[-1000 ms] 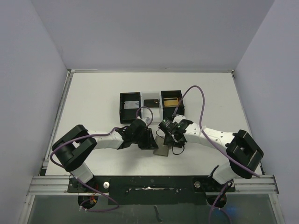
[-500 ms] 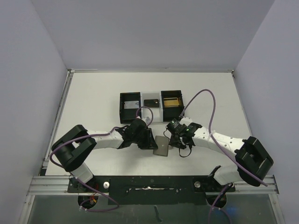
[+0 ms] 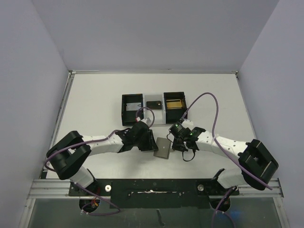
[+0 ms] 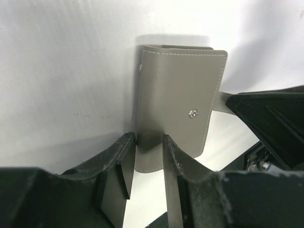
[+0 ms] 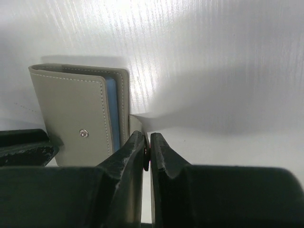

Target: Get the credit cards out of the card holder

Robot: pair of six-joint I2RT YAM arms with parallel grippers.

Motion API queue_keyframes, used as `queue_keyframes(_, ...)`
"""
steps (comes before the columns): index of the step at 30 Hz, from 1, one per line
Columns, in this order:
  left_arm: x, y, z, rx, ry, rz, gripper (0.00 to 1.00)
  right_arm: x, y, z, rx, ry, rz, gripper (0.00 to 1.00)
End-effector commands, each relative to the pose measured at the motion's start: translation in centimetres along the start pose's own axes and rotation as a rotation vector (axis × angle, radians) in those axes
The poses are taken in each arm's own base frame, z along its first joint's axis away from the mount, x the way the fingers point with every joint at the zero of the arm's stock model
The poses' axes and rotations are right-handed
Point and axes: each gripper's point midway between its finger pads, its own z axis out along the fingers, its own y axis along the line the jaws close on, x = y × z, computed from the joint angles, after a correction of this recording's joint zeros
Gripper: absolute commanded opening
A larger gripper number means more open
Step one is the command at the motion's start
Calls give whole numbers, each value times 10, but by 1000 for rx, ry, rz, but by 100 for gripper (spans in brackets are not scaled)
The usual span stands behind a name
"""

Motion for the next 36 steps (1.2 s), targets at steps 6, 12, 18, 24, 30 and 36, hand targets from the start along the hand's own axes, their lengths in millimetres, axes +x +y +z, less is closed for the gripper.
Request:
queue_keyframes(6,-39,-23,-43,6,-256,24,39,-33,64,-44,-332,-97,-113,0)
queue_keyframes(12,-59,-5,-94,-11,-470,-55,50,-35,102,-61,-488,-55,-188,0)
queue_keyframes(18,-66,13,-130,-29,-573,-86,55,-32,147,-74,-641,11,-259,1)
queue_keyframes(24,-59,25,-138,-17,-580,-122,55,-23,180,-76,-768,75,-268,2)
queue_keyframes(30,-55,24,-136,-7,-561,-126,56,-20,193,-76,-859,111,-230,3)
queue_keyframes(36,-57,21,-136,-15,-556,-107,55,-24,194,-88,-900,89,-229,3)
